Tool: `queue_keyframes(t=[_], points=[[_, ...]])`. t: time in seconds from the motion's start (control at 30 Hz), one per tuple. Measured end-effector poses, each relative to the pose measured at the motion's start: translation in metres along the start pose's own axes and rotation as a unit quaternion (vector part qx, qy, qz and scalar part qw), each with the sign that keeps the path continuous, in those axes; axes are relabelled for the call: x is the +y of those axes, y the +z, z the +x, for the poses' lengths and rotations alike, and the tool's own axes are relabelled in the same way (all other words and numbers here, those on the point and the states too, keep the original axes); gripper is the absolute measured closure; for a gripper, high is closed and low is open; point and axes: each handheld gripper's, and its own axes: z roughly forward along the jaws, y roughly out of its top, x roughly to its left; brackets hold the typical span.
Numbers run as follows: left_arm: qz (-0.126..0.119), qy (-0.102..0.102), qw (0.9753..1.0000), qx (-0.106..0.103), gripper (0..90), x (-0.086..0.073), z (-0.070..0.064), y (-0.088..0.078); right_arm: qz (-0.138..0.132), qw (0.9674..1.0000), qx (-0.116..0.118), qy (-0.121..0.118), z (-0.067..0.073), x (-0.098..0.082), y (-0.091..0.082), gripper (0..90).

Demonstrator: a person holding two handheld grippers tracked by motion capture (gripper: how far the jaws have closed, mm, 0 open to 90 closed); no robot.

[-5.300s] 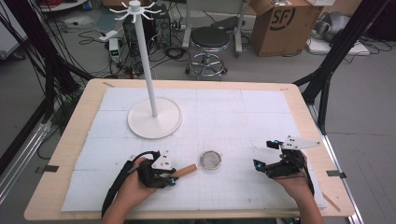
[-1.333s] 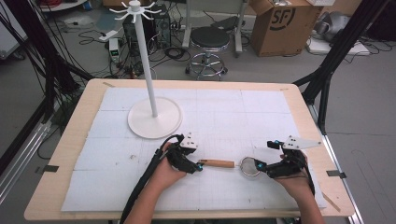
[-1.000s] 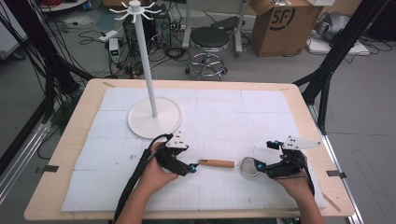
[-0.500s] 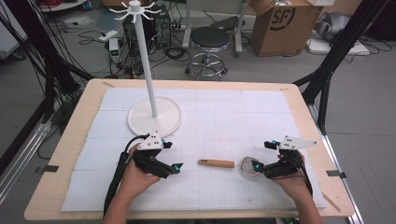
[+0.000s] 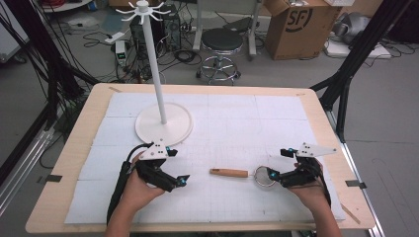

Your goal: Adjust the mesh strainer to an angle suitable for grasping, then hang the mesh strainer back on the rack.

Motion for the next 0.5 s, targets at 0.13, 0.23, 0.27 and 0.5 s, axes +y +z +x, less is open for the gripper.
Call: queue_keyframes(t=[0.13,0.23,0.27,0.5], points=[[0.004,-0.007,1.0000,0.003,1.6,0.0006,0.0015,-0.0011,0.004,1.0000,0.000,0.000,0.0005,-0.0006,0.0010,0.5],[0.002,-0.005,1.0000,0.005,1.6,0.0016,0.0013,-0.0032,0.004,1.0000,0.001,-0.004,0.0007,-0.0007,0.0011,0.5],[0.000,-0.004,1.0000,0.002,1.6,0.0022,0.0016,-0.0040,0.004,1.0000,0.002,-0.004,0.0009,-0.0005,0.0010,0.5],[-0.011,0.000,0.9999,0.003,1.6,0.0029,0.0036,-0.0097,0.010,0.9999,0.004,-0.006,0.0035,-0.0011,0.0025,0.5]])
